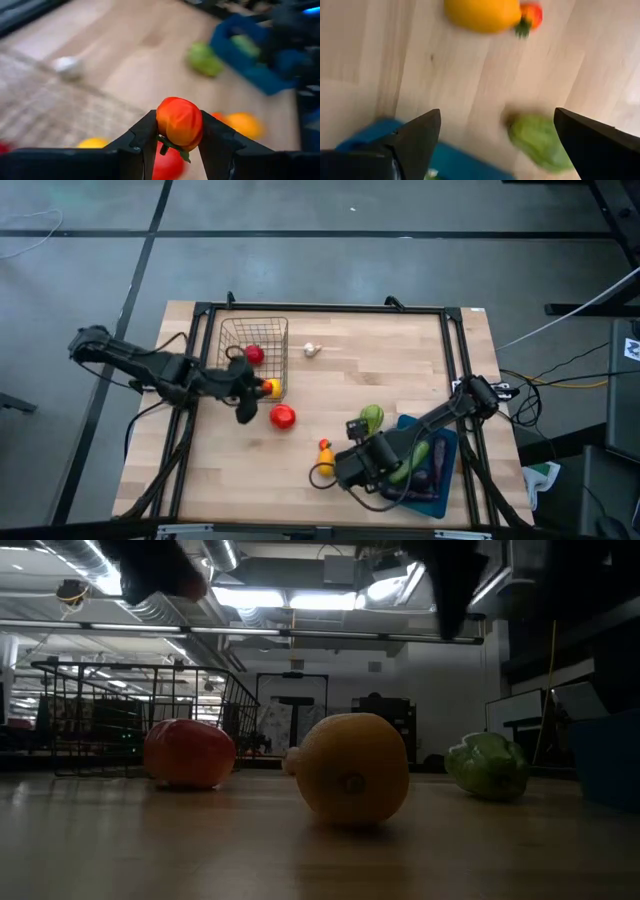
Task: Sort produce into baskets
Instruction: Put the orange peach into the wire basket, then put the yellow lemon into the wire basket
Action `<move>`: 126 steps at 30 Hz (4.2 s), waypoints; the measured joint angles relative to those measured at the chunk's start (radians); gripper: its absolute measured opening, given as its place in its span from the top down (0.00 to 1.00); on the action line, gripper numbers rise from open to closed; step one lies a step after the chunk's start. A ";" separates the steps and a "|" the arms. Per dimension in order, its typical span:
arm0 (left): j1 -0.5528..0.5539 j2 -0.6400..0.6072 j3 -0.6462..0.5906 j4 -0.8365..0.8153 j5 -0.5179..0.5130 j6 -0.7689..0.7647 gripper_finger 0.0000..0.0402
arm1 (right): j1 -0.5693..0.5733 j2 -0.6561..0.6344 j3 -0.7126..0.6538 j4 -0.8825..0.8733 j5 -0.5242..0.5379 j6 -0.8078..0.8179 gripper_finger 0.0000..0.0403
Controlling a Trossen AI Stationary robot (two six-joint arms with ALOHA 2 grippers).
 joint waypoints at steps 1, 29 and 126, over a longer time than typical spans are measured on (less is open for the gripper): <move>0.025 -0.007 0.000 -0.037 -0.001 0.003 0.71 | -0.007 0.000 0.000 0.023 0.000 -0.020 0.04; 0.314 0.274 0.000 -0.364 0.009 0.132 0.62 | -0.115 -0.001 0.000 0.384 -0.025 -0.149 0.04; 0.387 0.313 0.179 -0.270 0.077 0.151 0.48 | -0.189 -0.002 -0.188 0.882 0.108 -1.070 0.47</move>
